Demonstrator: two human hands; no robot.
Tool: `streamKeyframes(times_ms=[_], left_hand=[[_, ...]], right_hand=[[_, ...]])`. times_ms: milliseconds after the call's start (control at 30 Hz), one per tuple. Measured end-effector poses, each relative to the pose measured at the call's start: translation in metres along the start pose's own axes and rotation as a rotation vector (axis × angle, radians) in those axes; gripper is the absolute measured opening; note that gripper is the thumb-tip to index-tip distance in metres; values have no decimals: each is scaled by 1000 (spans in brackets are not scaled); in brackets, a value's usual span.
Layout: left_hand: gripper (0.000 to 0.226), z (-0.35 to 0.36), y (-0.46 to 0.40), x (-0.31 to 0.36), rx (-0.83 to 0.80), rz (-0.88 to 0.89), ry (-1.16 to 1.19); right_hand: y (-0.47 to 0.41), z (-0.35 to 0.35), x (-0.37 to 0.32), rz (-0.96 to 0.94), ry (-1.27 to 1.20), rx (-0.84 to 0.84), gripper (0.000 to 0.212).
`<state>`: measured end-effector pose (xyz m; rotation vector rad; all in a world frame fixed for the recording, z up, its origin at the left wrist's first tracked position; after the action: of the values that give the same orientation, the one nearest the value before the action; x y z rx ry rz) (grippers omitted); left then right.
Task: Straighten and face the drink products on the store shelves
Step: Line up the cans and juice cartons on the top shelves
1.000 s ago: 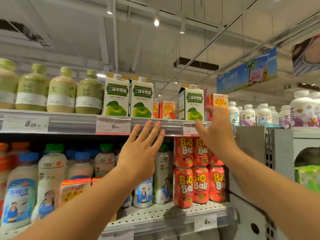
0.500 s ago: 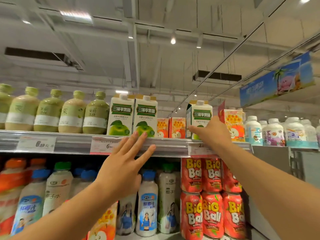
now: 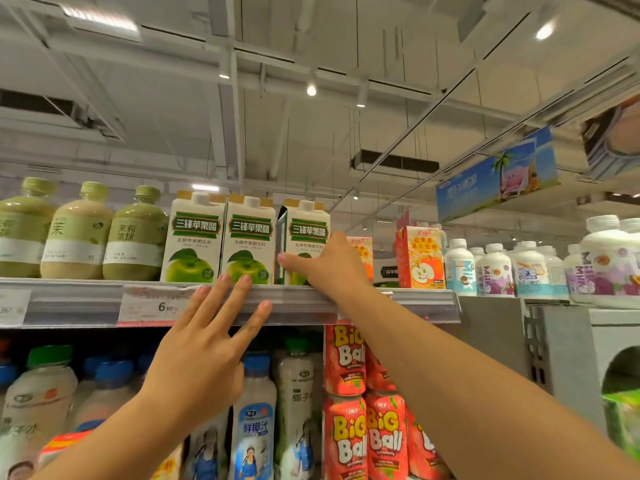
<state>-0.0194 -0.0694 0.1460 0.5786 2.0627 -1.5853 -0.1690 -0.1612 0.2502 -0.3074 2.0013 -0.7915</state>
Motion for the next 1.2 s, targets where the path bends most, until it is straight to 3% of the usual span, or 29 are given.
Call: streamKeyframes(times_ms=[133, 267, 967, 1133, 1200], left_hand=[[67, -5, -2, 1, 25, -17, -3], [83, -9, -4, 3, 3, -33, 13], [83, -6, -4, 2, -76, -39, 43], [87, 1, 2, -7, -238, 35, 40], [87, 1, 10, -17, -288, 95, 12]], right_hand=[[3, 5, -5, 9, 31, 6, 74], [5, 10, -10, 3, 40, 25, 74], [14, 17, -4, 45, 253, 156, 77], [53, 5, -9, -153, 70, 260, 44], [88, 11, -2, -290, 9, 232, 44]])
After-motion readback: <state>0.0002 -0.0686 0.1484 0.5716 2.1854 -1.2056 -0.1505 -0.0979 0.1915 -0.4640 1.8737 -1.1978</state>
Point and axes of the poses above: each hand's wrist, its own y-axis away from the middle knuckle, its own z-axis out of the palm, x = y × z, the point moved 9 cm from there along -y, towards the middle knuckle, and after that the axes turned 11 degrees about z, right-handed, at the moved point
